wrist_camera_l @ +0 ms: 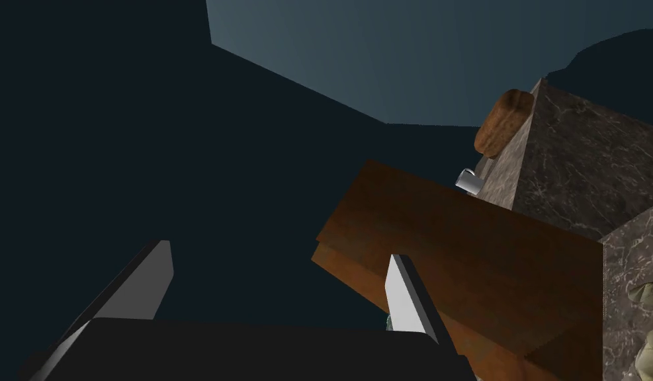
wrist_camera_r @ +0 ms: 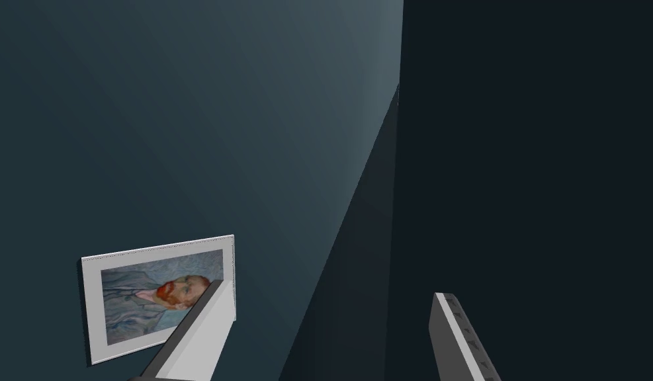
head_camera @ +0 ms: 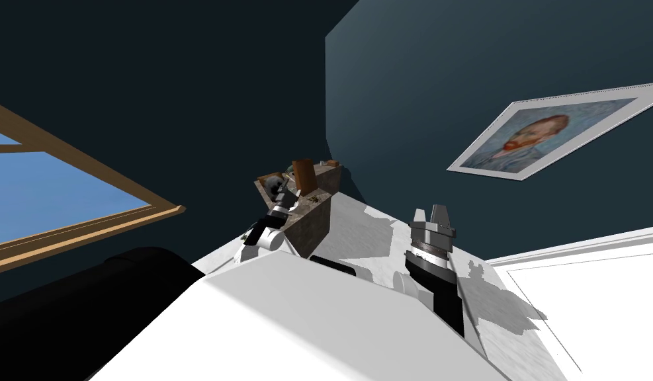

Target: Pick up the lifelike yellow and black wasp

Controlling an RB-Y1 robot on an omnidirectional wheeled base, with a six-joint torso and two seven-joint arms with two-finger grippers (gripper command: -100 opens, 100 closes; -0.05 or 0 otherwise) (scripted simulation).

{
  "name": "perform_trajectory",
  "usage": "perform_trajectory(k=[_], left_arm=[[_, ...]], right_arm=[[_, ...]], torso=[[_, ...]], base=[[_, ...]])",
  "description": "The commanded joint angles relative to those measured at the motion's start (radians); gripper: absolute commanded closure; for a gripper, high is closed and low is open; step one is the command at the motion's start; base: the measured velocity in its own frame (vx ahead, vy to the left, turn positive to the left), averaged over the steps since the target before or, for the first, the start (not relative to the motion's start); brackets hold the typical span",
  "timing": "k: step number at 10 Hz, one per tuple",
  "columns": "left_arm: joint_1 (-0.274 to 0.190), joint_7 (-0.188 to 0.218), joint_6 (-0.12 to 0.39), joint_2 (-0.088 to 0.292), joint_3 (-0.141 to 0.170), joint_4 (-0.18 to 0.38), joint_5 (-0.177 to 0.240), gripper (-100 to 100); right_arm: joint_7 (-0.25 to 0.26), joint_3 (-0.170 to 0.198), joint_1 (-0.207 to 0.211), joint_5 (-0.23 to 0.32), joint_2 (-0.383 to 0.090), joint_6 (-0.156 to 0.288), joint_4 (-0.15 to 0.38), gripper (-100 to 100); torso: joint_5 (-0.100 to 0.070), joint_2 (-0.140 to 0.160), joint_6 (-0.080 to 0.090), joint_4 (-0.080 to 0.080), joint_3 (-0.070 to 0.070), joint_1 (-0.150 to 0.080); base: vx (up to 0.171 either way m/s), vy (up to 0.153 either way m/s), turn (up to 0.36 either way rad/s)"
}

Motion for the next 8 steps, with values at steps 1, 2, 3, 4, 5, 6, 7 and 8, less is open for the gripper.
perform_trajectory(k=[1, 2, 3, 4, 5, 6, 7, 8], left_arm=[[-0.003, 0.004, 0.038, 0.012, 0.007, 0.009, 0.017, -100], [-0.008, 0.009, 0.077, 0.029, 0.02, 0.015, 0.051, -100], [-0.008, 0.009, 0.095, 0.029, 0.02, 0.015, 0.051, -100], [-0.014, 0.015, 0.131, 0.044, 0.033, 0.022, 0.086, -100], [-0.014, 0.015, 0.154, 0.044, 0.033, 0.022, 0.086, -100], [-0.019, 0.021, 0.182, 0.059, 0.046, 0.029, 0.122, -100], [-0.019, 0.021, 0.21, 0.059, 0.046, 0.029, 0.122, -100], [-0.024, 0.026, 0.238, 0.074, 0.06, 0.035, 0.158, -100]], right_arm=[[0.0, 0.0, 0.0, 0.0, 0.0, 0.0, 0.0, 0], [0.0, 0.0, 0.0, 0.0, 0.0, 0.0, 0.0, 0], [0.0, 0.0, 0.0, 0.0, 0.0, 0.0, 0.0, 0], [0.0, 0.0, 0.0, 0.0, 0.0, 0.0, 0.0, 0], [0.0, 0.0, 0.0, 0.0, 0.0, 0.0, 0.0, 0], [0.0, 0.0, 0.0, 0.0, 0.0, 0.0, 0.0, 0], [0.0, 0.0, 0.0, 0.0, 0.0, 0.0, 0.0, 0], [0.0, 0.0, 0.0, 0.0, 0.0, 0.0, 0.0, 0]], torso=[[0.0, 0.0, 0.0, 0.0, 0.0, 0.0], [0.0, 0.0, 0.0, 0.0, 0.0, 0.0], [0.0, 0.0, 0.0, 0.0, 0.0, 0.0], [0.0, -0.001, 0.0, 0.0, 0.0, 0.0], [0.0, 0.0, 0.0, 0.0, 0.0, 0.0], [0.0, 0.0, 0.0, 0.0, 0.0, 0.0], [0.0, -0.001, 0.0, 0.0, 0.0, 0.0], [0.0, -0.001, 0.0, 0.0, 0.0, 0.0]], base=[[-0.032, -0.024, 0.013], [-0.034, -0.025, 0.021], [-0.027, -0.026, 0.016], [-0.041, -0.037, 0.02], [-0.033, -0.026, 0.017], [-0.029, -0.026, 0.027], [-0.025, -0.027, 0.011], [-0.026, -0.029, 0.022]])
